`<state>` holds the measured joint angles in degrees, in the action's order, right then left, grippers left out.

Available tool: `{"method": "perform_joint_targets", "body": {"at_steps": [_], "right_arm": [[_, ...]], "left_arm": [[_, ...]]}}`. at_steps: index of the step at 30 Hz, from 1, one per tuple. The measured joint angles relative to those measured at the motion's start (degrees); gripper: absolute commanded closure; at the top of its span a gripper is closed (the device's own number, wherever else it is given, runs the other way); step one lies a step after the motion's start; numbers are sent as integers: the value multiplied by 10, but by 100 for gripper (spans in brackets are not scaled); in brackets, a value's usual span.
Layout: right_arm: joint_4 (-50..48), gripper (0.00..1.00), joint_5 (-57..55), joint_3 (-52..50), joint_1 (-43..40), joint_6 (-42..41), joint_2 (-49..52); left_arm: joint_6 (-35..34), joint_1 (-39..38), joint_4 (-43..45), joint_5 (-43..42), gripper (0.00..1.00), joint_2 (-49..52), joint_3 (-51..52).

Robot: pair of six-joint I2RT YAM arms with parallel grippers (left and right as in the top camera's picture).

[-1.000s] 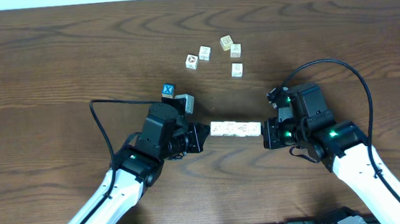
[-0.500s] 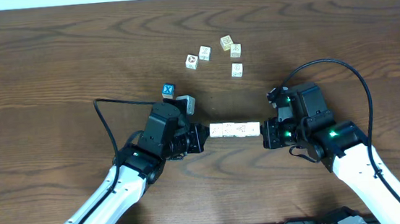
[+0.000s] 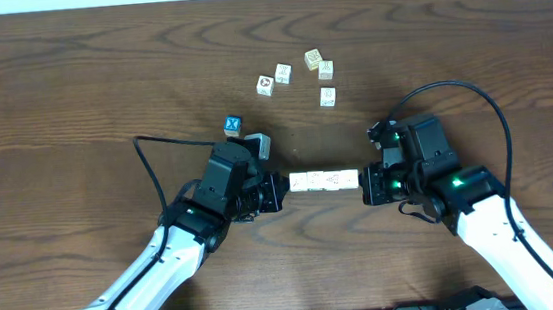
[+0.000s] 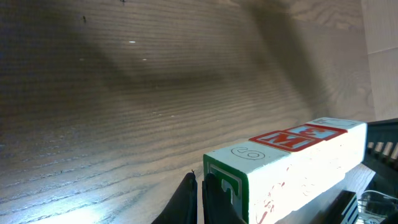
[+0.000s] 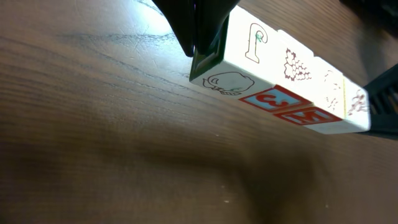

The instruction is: Lift 4 blocks

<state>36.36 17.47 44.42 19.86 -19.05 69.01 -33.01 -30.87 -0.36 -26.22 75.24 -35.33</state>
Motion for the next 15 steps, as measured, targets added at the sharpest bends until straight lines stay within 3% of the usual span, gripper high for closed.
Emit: {"method": "perform_joint_targets", "body": {"at_steps": [15], "right_arm": [[-4, 99, -4, 0, 0, 2, 37]], "left_arm": [[0, 0, 2, 0, 93, 13, 0]]}}
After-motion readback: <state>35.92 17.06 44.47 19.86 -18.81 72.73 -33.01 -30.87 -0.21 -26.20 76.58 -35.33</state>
